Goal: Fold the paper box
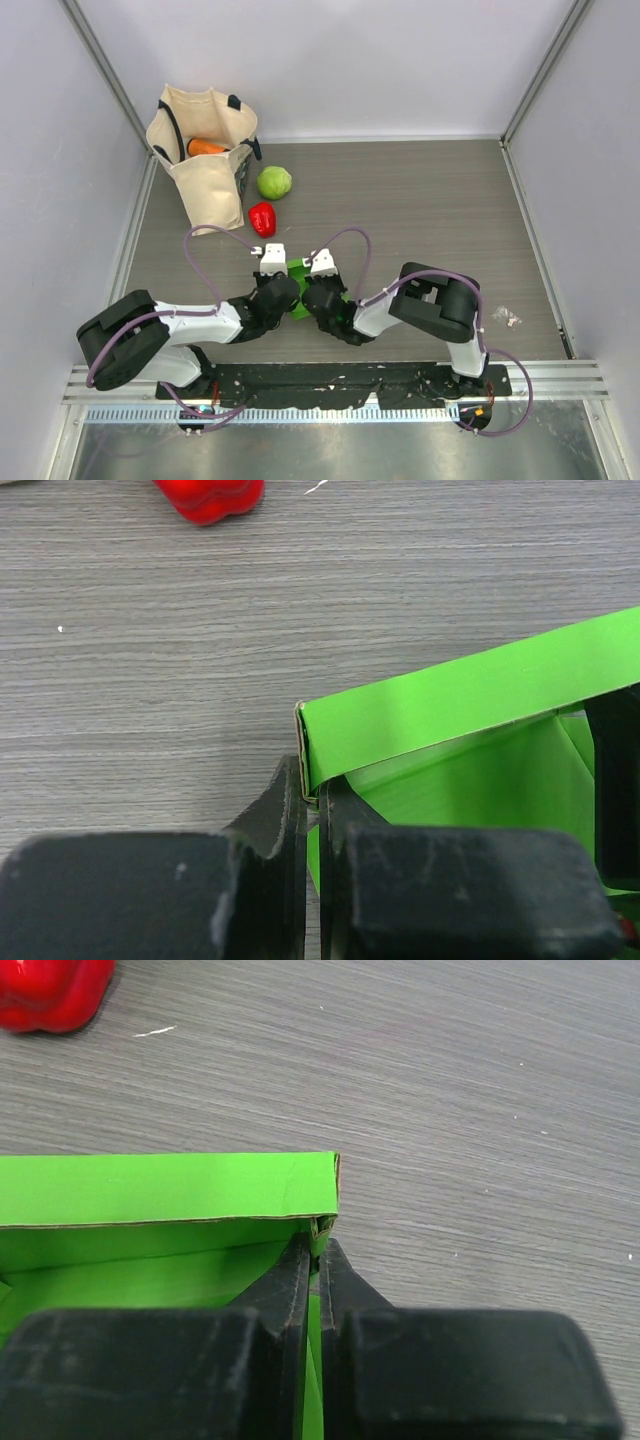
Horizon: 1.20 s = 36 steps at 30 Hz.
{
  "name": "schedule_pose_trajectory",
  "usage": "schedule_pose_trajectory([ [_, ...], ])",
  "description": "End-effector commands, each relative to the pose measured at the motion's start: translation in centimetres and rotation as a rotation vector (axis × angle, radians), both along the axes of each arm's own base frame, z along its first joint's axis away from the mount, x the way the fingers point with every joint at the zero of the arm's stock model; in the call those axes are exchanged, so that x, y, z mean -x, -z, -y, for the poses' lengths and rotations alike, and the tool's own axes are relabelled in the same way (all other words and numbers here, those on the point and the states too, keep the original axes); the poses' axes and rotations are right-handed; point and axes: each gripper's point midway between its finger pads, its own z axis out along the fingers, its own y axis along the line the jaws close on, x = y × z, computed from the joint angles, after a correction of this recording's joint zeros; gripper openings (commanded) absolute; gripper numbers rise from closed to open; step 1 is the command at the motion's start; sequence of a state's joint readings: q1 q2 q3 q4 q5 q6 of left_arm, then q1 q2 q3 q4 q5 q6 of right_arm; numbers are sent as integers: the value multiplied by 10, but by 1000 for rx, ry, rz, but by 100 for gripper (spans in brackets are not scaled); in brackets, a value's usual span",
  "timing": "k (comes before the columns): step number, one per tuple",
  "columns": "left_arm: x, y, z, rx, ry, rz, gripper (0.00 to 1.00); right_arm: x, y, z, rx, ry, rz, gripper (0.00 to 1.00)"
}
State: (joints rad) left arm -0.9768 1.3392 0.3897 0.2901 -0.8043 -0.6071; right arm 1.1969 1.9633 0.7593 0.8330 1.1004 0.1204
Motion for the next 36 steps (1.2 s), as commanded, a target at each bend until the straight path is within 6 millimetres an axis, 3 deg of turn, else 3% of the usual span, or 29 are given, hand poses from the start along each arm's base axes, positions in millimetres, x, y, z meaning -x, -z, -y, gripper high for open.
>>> schedule_pose_trajectory([
  [1, 2, -1, 3, 13, 10, -9, 0, 6, -22, 2, -55, -36, 18, 13],
  [2, 2, -1, 3, 15, 8, -7, 0, 8, -33, 4, -74, -45, 25, 26],
  [3, 3, -1, 3, 15, 7, -8, 0, 13, -25, 11, -33, -74, -2, 34],
  [5, 3, 0, 2, 13, 6, -9, 0, 19, -28, 19, -18, -100, -14, 50],
  [7, 3, 0, 2, 13, 6, -9, 0, 30, -27, 20, -4, -190, -72, 55],
  [10, 3, 0, 3, 14, 8, -10, 0, 47, -28, 23, -28, -309, -144, 56],
  [12, 3, 0, 3, 13, 9, -9, 0, 53, -26, 37, -55, -318, -171, 57],
  [13, 2, 0, 2, 13, 8, -9, 0, 55, -40, 35, -109, -364, -173, 58],
  [15, 2, -1, 2, 13, 8, -6, 0, 61, -39, 38, -136, -428, -205, 57],
  [17, 3, -1, 3, 10, 10, -6, 0, 65, -52, 38, -165, -479, -194, 58],
  [22, 3, -2, 4, 15, 14, -7, 0, 53, -57, 50, -144, -423, -181, 57],
  [24, 3, -1, 4, 13, 16, -10, 0, 47, -51, 48, -153, -394, -258, 58],
  [27, 2, -1, 4, 9, 11, -15, 0, 36, -33, 52, -308, -303, -419, 59],
  [31, 3, -1, 3, 4, 1, -30, 0, 57, -16, 36, -494, -331, -623, 59],
  [36, 5, -3, 1, 21, -8, -27, 14, 82, -7, 25, -622, -384, -732, 59],
])
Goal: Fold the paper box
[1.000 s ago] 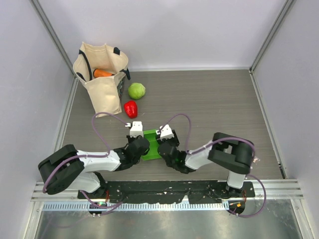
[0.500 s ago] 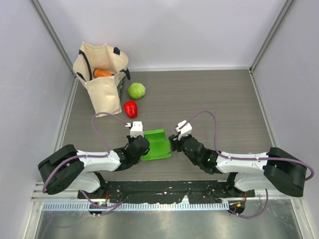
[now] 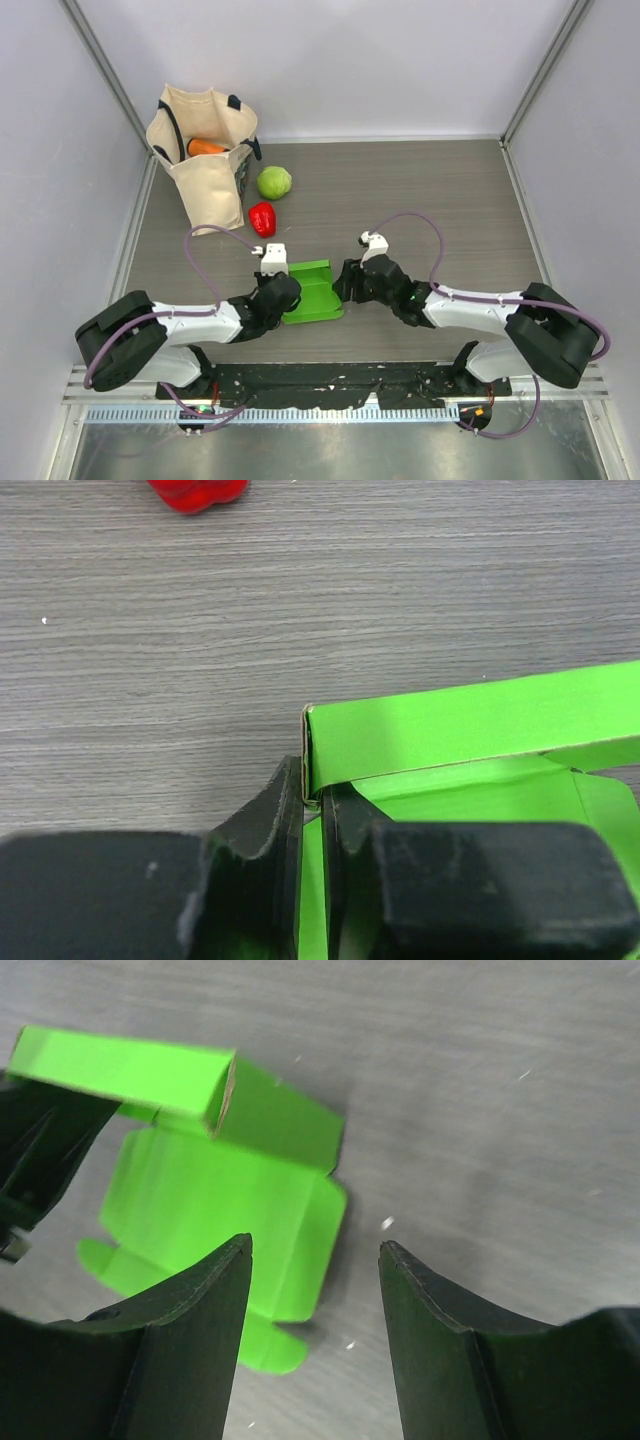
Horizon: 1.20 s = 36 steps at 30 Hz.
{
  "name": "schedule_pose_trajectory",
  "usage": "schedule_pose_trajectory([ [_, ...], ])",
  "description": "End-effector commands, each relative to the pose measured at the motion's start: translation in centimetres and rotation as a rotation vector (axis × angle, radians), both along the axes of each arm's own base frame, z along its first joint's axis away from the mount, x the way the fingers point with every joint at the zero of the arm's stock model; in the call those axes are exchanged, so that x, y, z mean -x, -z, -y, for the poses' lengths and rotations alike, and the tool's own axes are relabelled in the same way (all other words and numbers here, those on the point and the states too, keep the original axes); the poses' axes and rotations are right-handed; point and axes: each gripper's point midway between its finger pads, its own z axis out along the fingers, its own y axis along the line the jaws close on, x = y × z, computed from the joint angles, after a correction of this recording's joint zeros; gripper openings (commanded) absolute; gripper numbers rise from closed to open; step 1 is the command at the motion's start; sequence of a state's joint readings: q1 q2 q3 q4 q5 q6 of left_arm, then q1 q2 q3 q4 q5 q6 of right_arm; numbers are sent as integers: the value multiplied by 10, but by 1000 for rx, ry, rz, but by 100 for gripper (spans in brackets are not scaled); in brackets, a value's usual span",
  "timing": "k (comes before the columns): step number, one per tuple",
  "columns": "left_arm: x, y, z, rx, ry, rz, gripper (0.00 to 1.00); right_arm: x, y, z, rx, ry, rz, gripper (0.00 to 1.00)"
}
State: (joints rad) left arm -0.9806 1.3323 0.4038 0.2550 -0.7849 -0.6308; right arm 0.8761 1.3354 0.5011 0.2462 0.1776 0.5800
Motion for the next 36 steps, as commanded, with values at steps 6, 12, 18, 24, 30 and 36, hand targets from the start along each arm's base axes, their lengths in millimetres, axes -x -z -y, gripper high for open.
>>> schedule_pose_trajectory([
  [6, 3, -9, -5, 19, -20, 0, 30, 31, 5, -14, -174, -40, -155, 59],
  [12, 8, -22, -9, 72, -8, 19, 39, 29, -1, -19, -201, -76, -132, 59],
  [18, 7, -26, -8, 59, 4, 33, 45, -6, -12, -14, -20, -124, 110, 59],
  [24, 4, -21, -3, 38, 13, 24, 42, -36, -32, -31, 109, -163, 413, 56],
  [30, 3, -14, 0, 12, 17, 8, 38, -61, -42, -41, 148, -134, 520, 51],
  [36, 0, -16, 1, 2, 16, 14, 34, -73, -34, -50, 171, -129, 552, 44],
])
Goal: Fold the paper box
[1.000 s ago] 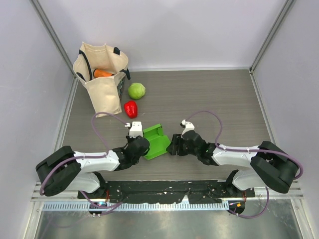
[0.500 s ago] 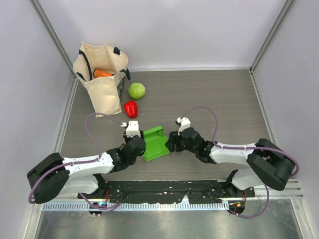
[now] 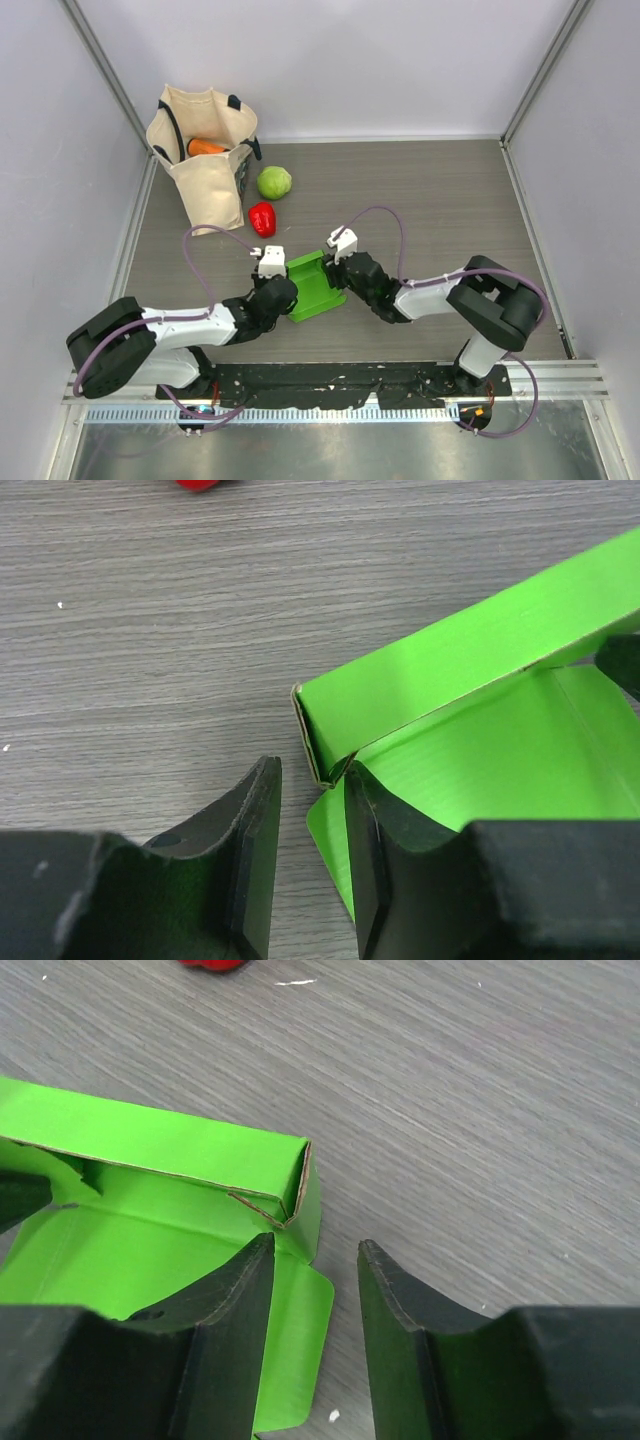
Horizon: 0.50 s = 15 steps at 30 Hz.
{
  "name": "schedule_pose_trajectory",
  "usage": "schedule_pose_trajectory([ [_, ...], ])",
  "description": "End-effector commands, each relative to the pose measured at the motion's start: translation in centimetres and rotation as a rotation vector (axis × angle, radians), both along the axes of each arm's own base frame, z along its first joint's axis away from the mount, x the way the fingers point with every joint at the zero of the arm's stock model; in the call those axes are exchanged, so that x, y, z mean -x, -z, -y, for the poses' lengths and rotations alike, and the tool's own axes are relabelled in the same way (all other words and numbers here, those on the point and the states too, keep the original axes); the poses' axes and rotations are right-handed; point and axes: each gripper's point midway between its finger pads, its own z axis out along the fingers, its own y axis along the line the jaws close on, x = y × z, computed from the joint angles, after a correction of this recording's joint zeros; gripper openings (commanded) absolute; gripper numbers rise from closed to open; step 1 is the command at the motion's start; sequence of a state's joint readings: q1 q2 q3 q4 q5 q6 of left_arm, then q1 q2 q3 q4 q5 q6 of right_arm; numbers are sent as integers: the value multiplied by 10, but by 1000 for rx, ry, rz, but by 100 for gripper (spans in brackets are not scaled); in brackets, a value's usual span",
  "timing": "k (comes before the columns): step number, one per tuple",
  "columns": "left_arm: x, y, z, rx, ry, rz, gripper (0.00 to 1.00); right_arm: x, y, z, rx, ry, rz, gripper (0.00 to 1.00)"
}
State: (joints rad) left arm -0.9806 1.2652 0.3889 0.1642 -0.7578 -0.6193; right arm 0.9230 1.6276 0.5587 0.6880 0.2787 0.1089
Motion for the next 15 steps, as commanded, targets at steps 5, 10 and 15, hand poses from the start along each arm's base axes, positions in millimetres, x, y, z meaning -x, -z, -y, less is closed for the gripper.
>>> schedule_pose_trajectory([
  [5, -11, -19, 10, 40, -15, 50, 33, -25, -28, -23, -54, -3, 150, 38],
  [10, -12, -21, 11, 35, -18, 50, 31, -25, -27, -40, -67, -51, 165, 40],
  [15, -12, -19, 11, 30, -22, 45, 30, -29, -22, -48, -77, -58, 170, 31],
])
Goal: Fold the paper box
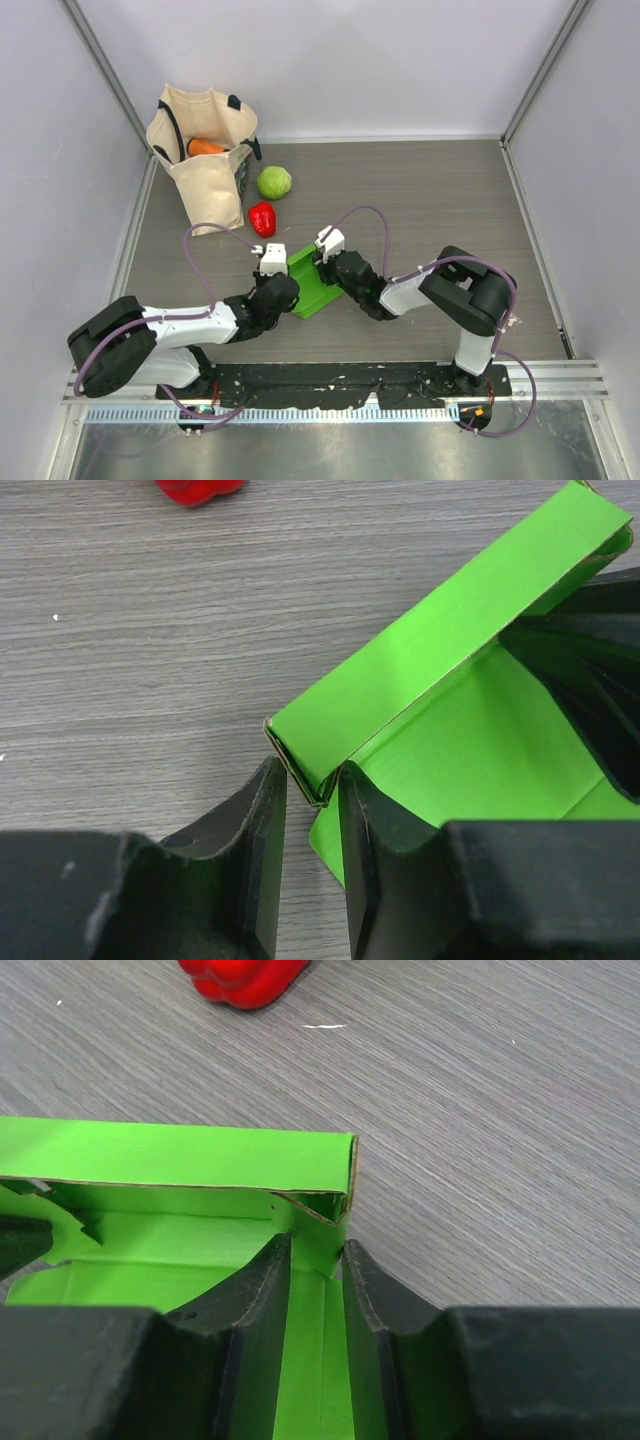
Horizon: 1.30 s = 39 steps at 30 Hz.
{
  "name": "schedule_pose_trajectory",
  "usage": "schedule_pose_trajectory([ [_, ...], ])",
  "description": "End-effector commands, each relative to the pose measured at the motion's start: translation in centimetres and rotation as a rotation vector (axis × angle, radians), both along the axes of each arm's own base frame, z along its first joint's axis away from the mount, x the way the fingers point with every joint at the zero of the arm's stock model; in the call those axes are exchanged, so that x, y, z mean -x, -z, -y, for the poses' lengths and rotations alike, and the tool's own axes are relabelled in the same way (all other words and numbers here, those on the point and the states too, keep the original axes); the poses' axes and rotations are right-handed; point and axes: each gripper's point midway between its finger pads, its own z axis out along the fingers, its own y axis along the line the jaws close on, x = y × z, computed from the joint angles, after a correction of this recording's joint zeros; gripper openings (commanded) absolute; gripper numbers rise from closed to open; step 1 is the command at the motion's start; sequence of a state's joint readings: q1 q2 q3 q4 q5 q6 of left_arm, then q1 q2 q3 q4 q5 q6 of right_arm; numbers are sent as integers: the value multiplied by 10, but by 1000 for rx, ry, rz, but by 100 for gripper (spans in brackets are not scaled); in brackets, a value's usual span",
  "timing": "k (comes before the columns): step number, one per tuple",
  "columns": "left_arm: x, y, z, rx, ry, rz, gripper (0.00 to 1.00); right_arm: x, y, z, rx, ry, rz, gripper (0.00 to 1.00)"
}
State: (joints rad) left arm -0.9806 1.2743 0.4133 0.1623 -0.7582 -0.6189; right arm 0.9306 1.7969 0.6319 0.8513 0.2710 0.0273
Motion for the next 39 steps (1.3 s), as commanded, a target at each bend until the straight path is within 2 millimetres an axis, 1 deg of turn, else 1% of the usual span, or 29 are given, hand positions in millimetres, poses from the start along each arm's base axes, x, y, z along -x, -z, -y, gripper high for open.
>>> schedule_pose_trajectory([
  [1, -9, -14, 5, 25, -27, 35, 29, -11, -27, -23, -85, -26, 85, 27],
  [2, -8, -13, 5, 22, -27, 32, 29, -12, -26, -23, -82, -25, 82, 23],
  [3, -9, -13, 4, 24, -30, 31, 27, -12, -24, -24, -78, -27, 81, 16],
  [6, -8, -13, 2, 21, -40, 26, 27, -10, -21, -25, -72, -21, 79, 1],
  [10, -6, -12, -9, 22, -70, 22, 29, -6, -24, -24, -68, -9, 83, 1],
  [11, -6, -12, -11, 28, -76, 20, 30, -1, -26, -25, -57, -7, 82, 1],
  [12, -6, -13, -14, 43, -90, 18, 34, -5, -27, -17, -41, 47, 90, 1],
  [13, -4, -11, -18, 40, -94, 12, 38, -3, -26, -16, -49, 70, 79, 1],
  [15, -4, -17, -21, 64, -105, 23, 43, -1, -26, -11, -56, 104, 64, 1],
  [16, -2, -16, -24, 61, -109, 20, 44, 0, -24, -10, -61, 109, 53, 1],
  [17, -2, -20, -26, 74, -113, 29, 45, 2, -23, -10, -77, 113, 39, 1],
  [19, -1, -19, -32, 84, -125, 27, 46, 4, -21, -11, -80, 102, 30, 1],
  [20, -1, -23, -32, 110, -121, 33, 45, 5, -19, -11, -76, 100, 28, 1],
  [21, 0, -22, -34, 110, -120, 25, 42, 5, -17, -11, -73, 99, 25, 1],
  [23, 1, -27, -36, 138, -135, 27, 41, 6, -16, -12, -67, 86, 22, 1],
  [24, 2, -27, -36, 144, -132, 25, 38, 5, -17, -11, -67, 85, 20, 1],
  [27, 4, -28, -34, 167, -120, 21, 34, 6, -18, -12, -66, 70, 13, 1],
  [30, 5, -23, -30, 168, -102, 7, 34, 6, -19, -12, -75, 58, 1, 1],
  [35, 1, -18, -23, 136, -86, -13, 35, 6, -18, -14, -79, 43, -15, 1],
  [36, -2, -20, -22, 135, -92, -8, 35, 6, -19, -14, -82, 40, -16, 1],
  [37, -3, -14, -23, 110, -101, -18, 35, 7, -19, -14, -84, 36, -19, 1],
  [38, -6, -15, -26, 92, -124, -3, 37, 8, -21, -16, -93, 30, -21, 1],
  [39, -10, -18, -25, 88, -138, 9, 38, 10, -21, -18, -97, 16, -26, 1],
])
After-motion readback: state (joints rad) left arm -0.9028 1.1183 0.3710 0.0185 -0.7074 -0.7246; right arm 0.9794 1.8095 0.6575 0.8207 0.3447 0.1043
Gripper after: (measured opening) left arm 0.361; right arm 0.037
